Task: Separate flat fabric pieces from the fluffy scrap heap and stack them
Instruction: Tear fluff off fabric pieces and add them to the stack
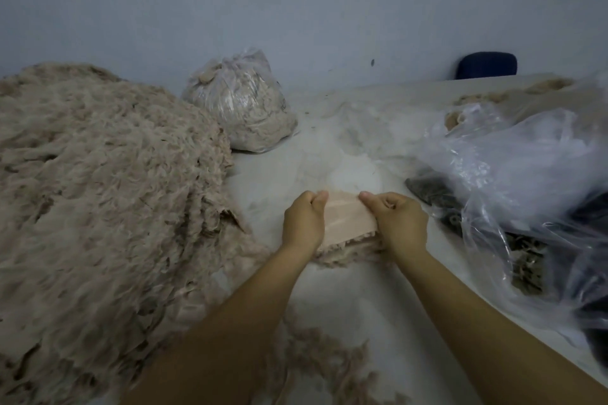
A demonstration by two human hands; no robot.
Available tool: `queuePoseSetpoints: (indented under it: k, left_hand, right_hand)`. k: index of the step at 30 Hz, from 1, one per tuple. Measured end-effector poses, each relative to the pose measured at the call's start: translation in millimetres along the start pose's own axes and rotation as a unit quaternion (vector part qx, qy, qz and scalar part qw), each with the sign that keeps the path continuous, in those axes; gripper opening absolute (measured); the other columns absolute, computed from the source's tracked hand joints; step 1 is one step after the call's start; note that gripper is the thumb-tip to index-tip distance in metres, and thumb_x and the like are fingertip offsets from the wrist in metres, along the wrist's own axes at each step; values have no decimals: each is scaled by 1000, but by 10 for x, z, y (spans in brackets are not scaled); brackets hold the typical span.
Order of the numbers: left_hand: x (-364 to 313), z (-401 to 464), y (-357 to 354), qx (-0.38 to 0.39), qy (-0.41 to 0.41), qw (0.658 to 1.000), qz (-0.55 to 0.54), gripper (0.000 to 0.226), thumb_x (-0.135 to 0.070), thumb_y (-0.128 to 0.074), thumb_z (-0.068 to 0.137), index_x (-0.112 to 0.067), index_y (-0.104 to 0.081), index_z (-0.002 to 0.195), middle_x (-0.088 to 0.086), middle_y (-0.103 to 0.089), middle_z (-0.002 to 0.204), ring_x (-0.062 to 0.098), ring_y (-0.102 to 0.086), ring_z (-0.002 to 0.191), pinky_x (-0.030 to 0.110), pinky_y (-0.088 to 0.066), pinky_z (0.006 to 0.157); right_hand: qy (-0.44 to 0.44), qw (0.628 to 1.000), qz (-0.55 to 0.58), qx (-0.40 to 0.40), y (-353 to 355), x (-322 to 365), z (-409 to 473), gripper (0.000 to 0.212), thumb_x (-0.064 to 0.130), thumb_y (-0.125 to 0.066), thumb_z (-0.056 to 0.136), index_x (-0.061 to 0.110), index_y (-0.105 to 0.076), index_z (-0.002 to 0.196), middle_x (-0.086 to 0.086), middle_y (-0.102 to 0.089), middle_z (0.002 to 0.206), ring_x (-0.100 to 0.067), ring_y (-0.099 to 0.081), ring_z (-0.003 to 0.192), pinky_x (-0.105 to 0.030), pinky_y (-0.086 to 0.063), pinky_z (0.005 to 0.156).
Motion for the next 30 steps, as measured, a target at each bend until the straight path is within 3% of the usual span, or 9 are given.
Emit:
queuePoseSetpoints:
  k: [5, 10, 13, 16, 19, 21, 24, 27, 30]
  left_hand:
    - [234, 22, -186, 49, 27, 998, 40, 34, -35, -47, 98, -13, -39, 73, 4, -49, 69, 25, -49, 71, 35, -35, 62]
    - [403, -45, 196, 102, -12, 995, 8, 23, -35, -55, 93, -14, -54, 83, -1, -61, 73, 19, -59, 68, 30, -45, 65]
    - [493, -221, 576, 289, -36, 955, 48, 23, -43, -72, 79, -22, -64, 85, -13, -60, 68, 3, -54, 61, 21, -43, 62]
    - [648, -534, 877, 462, -46, 868, 175, 39, -37, -82, 69, -35, -58, 99, -19, -60, 96, -7, -55, 84, 9, -46, 74]
    - [761, -726, 1046, 484, -56, 844, 226, 49, -36, -86, 63, -35, -59, 105, -21, -56, 106, -5, -53, 98, 13, -45, 86]
    - [774, -808, 1079, 476, -78, 845, 229, 35, -29, -85, 66, -23, -66, 94, -11, -56, 97, 4, -54, 89, 22, -47, 82]
    - [742, -889, 1135, 441, -103, 868, 205, 33, -15, -76, 78, -26, -50, 63, -11, -43, 71, 2, -42, 66, 23, -37, 67]
    - [638, -961, 1162, 428, -82, 896, 87, 34, -12, -69, 86, -24, -44, 66, -16, -40, 57, -4, -37, 56, 14, -32, 57]
    - [498, -1031, 1083, 402, -48, 913, -37, 13, -14, -66, 88, -17, -57, 79, -17, -55, 64, -5, -48, 61, 11, -38, 60]
  right_hand:
    - [-53, 989, -126, 52, -79, -291, 83, 36, 57, -60, 82, 24, -66, 70, 1, -64, 73, -25, -63, 83, -30, -41, 65]
    - [-19, 991, -131, 32, 26, -276, -35, 42, 54, -55, 87, 22, -59, 114, -3, -54, 111, -24, -58, 99, -33, -42, 77]
    - [84, 994, -64, -10, 89, -112, -314, 26, 39, -55, 92, 20, -58, 110, -1, -50, 108, -15, -54, 85, -31, -44, 74]
    - [158, 981, -19, 113, -128, -24, -727, 7, 28, -57, 93, 22, -60, 91, 7, -56, 88, -5, -49, 76, -25, -40, 71]
    - [273, 920, -84, 267, -396, -9, -1215, 25, 38, -52, 96, 24, -62, 114, 5, -58, 109, -3, -48, 97, -21, -36, 84]
    - [382, 844, -156, 344, -497, -33, -1472, 41, 44, -44, 98, 27, -52, 134, 4, -49, 136, -11, -40, 124, -27, -29, 103]
    - [448, 773, -81, 441, -423, 23, -1738, 33, 39, -49, 98, 19, -69, 115, 1, -61, 129, -14, -50, 124, -31, -34, 106]
    - [305, 841, 55, 443, -232, 98, -1612, 41, 46, -53, 93, 18, -72, 71, 5, -72, 85, -10, -65, 89, -31, -51, 84]
    - [197, 893, 63, 400, -226, 177, -1531, 31, 67, -56, 73, 42, -63, 89, 17, -65, 92, 2, -60, 89, -17, -48, 78]
Point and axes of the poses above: each hand's wrist, its own z-axis towards the middle knuckle, its own y-axis out of the back of the hand, x = y × z, the point moved 5 cm from there along z, towards the middle knuckle
